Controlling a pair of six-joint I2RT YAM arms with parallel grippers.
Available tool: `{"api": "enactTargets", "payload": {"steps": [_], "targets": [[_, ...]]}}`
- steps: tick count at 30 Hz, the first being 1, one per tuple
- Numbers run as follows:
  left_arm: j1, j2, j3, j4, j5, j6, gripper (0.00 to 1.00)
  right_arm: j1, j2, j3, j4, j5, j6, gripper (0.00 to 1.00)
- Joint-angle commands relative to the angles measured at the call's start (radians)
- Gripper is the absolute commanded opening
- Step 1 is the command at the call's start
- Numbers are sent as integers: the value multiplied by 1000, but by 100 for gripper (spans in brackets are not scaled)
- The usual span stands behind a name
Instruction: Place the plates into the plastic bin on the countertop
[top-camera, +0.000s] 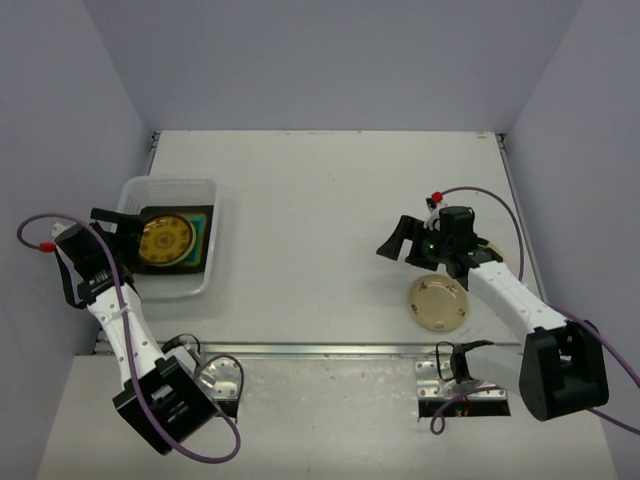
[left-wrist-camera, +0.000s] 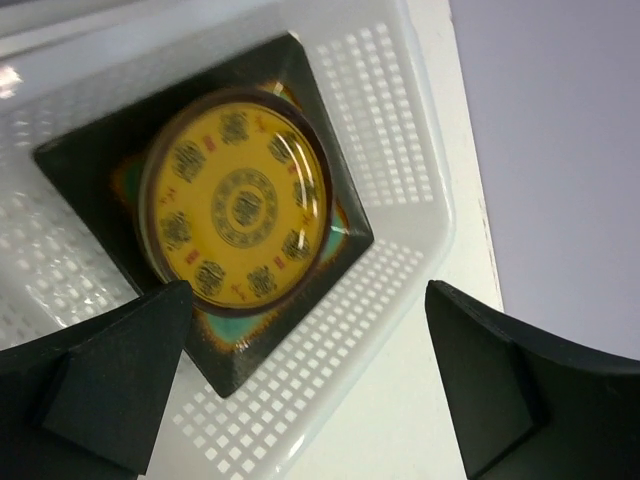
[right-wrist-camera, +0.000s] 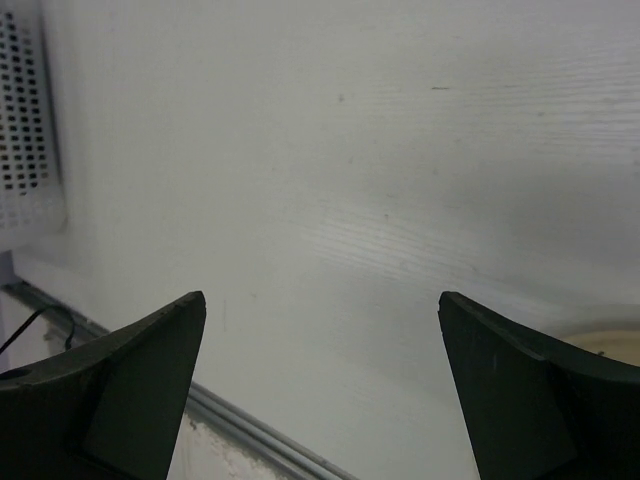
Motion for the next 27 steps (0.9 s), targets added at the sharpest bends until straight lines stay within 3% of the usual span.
{"api": "enactTargets", "payload": {"steps": [1,6,10,17,21,27], "targets": [[-121,-41,12,66,207,103,100,-10,-39,104,-145,349,56,99],[-529,-60,7,55,102,219,100,-45,-70,172,-306,751,186,99],[-711,-46,5,-16,12,308,100,-199,-64,200,-437,880,360,99],[-800,-47,-3,-17,67,326,100,-517,7,164,-489,817,486,99],[-810,-57,-10,-4,117,330,100,-610,42,131,-434,793,501,99],[-816,-73,-18,13,158,335,100,-636,140,57,-276,683,523,99]]}}
